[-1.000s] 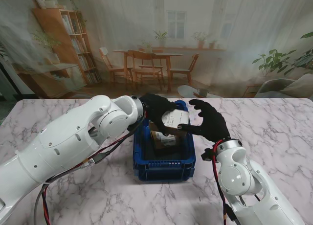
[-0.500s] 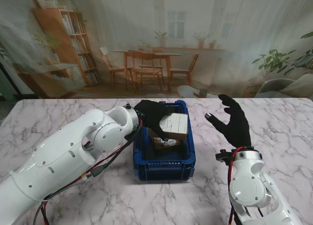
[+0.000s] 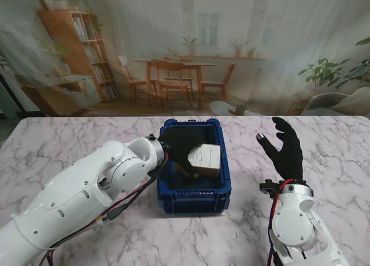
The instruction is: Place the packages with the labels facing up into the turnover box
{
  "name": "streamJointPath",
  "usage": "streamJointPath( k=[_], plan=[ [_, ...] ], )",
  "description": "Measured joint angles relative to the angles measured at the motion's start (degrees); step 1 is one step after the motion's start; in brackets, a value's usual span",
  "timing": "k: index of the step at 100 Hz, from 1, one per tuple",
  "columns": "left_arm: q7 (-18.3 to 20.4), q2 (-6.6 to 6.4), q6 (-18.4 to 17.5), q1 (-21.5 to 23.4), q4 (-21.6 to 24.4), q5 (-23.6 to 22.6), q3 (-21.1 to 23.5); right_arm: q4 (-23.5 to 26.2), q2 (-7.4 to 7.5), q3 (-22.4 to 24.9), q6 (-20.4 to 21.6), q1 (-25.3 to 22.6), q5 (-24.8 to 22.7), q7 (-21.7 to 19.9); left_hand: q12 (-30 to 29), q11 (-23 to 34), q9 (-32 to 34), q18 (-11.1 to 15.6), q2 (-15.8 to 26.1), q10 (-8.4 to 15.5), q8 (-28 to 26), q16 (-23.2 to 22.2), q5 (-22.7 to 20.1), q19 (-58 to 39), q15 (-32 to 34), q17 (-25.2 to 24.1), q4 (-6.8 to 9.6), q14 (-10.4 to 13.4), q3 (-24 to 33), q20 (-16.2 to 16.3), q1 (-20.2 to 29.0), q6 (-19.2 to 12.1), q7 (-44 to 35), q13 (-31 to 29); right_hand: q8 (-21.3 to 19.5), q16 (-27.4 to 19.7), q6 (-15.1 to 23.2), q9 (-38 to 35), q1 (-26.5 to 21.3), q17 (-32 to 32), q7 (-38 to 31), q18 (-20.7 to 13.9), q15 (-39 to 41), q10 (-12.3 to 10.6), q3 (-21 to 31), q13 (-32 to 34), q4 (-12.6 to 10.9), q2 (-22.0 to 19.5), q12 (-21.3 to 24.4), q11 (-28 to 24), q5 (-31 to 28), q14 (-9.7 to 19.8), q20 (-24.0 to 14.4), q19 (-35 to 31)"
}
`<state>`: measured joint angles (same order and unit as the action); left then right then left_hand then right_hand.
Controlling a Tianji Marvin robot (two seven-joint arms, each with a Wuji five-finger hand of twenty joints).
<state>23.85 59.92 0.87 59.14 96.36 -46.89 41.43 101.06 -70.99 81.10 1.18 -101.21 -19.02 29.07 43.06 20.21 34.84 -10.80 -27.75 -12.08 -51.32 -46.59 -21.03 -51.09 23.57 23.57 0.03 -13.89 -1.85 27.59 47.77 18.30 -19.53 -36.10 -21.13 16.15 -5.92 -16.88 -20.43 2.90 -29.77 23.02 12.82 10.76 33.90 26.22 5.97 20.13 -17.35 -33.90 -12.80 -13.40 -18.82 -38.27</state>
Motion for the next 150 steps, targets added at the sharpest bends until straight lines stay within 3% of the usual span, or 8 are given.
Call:
streamJointPath(
  k=[20,68,94,103,116,131,150],
  plan=[
    [-0.3,-0.21,-0.9,2.6,0.6,-2.7,1.1,-0.3,-0.13,0.1,0.3,-0.3,0.0,0.6,-3.7,1.4,0.3,-0.3,0.0,0.0,0.1,0.0,-0.7,-1.4,0.5,0.1,-0.20,-0.3,-1.4,0.0,0.0,0.1,0.0,-0.6,-0.5,0.0,0.0,0.6,0.0,0.0,-0.8,0.0,0.0,0.0,-0.6,0.0,0.0,-0.9,0.0,0.0,0.0,0.1,-1.2,1.2],
    [-3.0,-0.18,0.7,4.0,-0.4,-1.6,-0.1,-1.1,-0.16,0.1,0.0,-0.4,-0.1,0.6,-5.2,1.9,0.3,-0.3,0.5,-0.1,0.2,0.0,-0.7,-1.6,0.7,0.1,-0.20,-0.4,-2.3,0.0,0.0,0.2,0.0,-0.6,-0.6,0.0,0.0,1.4,0.0,0.0,-0.8,0.0,0.0,0.0,-0.6,-1.3,0.0,-0.9,0.0,0.0,0.0,0.1,-3.5,3.2],
    [-3.5,-0.10,0.9,4.3,-0.9,-1.4,-0.2,-1.5,-0.14,-0.1,-1.0,-0.1,-0.5,0.6,-6.4,1.9,0.1,-0.2,5.0,-1.2,5.2,1.4,-1.1,-3.1,1.2,-0.7,-0.89,-0.7,-5.8,0.0,-0.1,1.1,4.1,-0.4,-0.6,0.0,0.0,2.1,-2.8,0.0,-0.8,0.0,0.0,0.0,-0.5,-2.0,-0.6,-1.4,0.0,0.0,0.0,0.5,-4.4,4.3],
    [-3.9,-0.05,0.8,4.4,-1.2,-1.4,-0.2,-1.7,-0.13,-0.1,-1.3,0.0,-0.6,0.4,-10.2,-1.3,-1.4,0.5,11.1,-1.4,11.8,5.6,-1.1,-2.9,-0.2,-3.1,-1.78,-1.1,-5.8,0.1,-3.1,1.5,8.4,2.7,-0.6,0.0,0.0,3.3,-2.8,-0.3,-0.8,0.0,0.0,0.0,-0.5,-2.0,-0.6,-1.4,0.0,0.0,0.0,0.7,-4.9,4.5],
    [-4.0,-0.04,-0.2,4.2,-2.1,-1.0,-0.3,-1.9,-0.11,-0.2,-1.4,0.2,-0.8,0.3,-24.4,-14.5,-13.1,0.4,16.8,-3.2,22.3,16.3,1.4,4.5,-7.4,-8.4,-1.78,-3.2,-2.5,-3.2,-8.4,0.8,14.6,11.0,-0.6,0.0,0.0,4.3,-2.8,-0.7,-0.8,0.0,0.0,0.0,-0.5,-2.8,-0.6,-1.4,0.0,0.0,0.1,0.9,-5.4,5.5],
    [-3.8,-0.08,-0.9,3.0,-3.5,-0.8,-1.4,-2.0,-0.10,-0.3,-1.6,0.3,-1.0,0.2,-31.9,-20.0,-23.1,-0.3,17.6,-3.3,27.6,24.1,7.0,10.9,-10.9,-11.3,-1.77,-5.1,-0.5,-7.0,-10.6,-3.4,17.5,18.4,-0.6,0.0,0.0,4.4,-2.8,-1.2,-0.7,0.0,0.0,0.0,-0.5,-2.9,-0.6,-1.4,0.0,0.0,0.6,1.2,-5.6,6.3],
    [-3.6,-0.15,-2.4,2.3,-4.2,-3.9,-1.6,-2.0,-0.09,-0.3,-1.6,0.3,-1.1,0.2,-36.2,-21.0,-27.5,-1.0,17.5,-2.3,31.2,27.7,11.0,14.3,-11.8,-12.9,-1.77,-6.0,-0.7,-8.4,-12.4,-5.8,19.1,22.0,-0.6,0.0,0.0,4.4,-2.9,-1.2,-0.7,0.0,0.0,0.0,-0.5,-2.9,-0.6,-1.4,0.1,0.0,0.6,1.2,-5.7,7.5]
  ],
)
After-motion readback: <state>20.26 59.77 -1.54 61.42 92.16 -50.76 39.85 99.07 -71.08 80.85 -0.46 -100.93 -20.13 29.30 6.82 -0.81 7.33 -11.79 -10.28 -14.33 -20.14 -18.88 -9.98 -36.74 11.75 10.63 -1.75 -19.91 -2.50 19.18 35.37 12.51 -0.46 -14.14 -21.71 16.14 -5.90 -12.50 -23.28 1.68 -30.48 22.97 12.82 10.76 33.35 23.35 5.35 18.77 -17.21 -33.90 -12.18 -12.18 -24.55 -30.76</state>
